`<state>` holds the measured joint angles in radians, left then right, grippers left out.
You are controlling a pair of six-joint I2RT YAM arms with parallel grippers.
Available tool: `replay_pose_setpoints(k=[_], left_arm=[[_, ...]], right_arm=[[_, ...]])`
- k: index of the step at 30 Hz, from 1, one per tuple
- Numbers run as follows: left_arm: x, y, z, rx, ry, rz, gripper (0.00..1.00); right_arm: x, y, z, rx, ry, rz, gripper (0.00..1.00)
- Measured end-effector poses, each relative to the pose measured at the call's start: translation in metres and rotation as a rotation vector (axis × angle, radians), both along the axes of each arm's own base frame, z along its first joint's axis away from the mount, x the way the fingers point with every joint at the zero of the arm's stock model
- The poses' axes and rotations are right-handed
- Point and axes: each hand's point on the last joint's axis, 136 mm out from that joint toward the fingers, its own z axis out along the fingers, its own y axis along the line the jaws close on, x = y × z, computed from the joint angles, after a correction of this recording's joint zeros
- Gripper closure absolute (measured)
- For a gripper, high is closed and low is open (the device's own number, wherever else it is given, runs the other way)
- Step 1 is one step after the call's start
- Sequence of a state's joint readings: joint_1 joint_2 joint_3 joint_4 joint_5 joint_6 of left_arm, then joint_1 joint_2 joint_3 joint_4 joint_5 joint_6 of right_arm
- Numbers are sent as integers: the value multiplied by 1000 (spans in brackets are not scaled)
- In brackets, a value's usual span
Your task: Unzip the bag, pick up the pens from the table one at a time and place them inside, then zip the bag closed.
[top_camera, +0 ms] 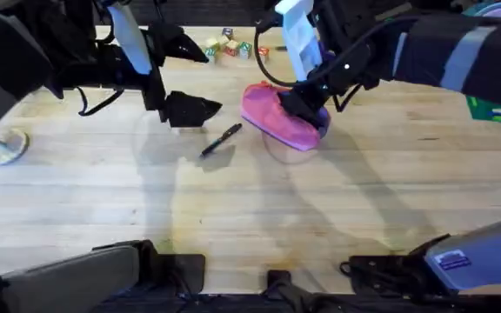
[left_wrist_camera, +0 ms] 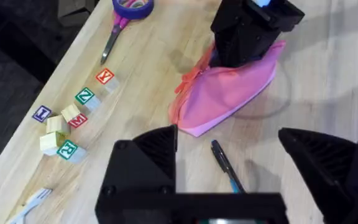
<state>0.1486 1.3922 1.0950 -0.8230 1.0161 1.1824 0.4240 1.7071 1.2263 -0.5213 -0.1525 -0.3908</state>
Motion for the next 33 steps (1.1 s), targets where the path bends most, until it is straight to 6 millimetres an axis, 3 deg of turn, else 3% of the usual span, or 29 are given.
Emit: replay_pose_setpoints(k=[3, 5, 9, 10, 24, 27, 33], left_arm=[[0, 0, 0, 0, 0, 0, 8], [0, 0, 0, 0, 0, 0, 8], [0, 0, 0, 0, 0, 0, 8], [0, 0, 0, 0, 0, 0, 8], [0, 1, -1, 8, 1, 3, 8], [1, 4, -4, 42, -1, 18, 7], [-10, 11, 9, 141, -55, 62, 7]], right_arm=[[-1, -2, -2, -12, 8, -3, 914], [-3, -3, -4, -18, 16, -3, 693], [-5, -4, -5, -24, 26, -2, 116], [-5, -4, -5, -25, 26, 1, 32], [-3, -4, 3, -6, 24, -33, 3], [-2, -3, 21, 23, -9, -55, 3], [-2, -5, 85, 102, -149, -80, 4]])
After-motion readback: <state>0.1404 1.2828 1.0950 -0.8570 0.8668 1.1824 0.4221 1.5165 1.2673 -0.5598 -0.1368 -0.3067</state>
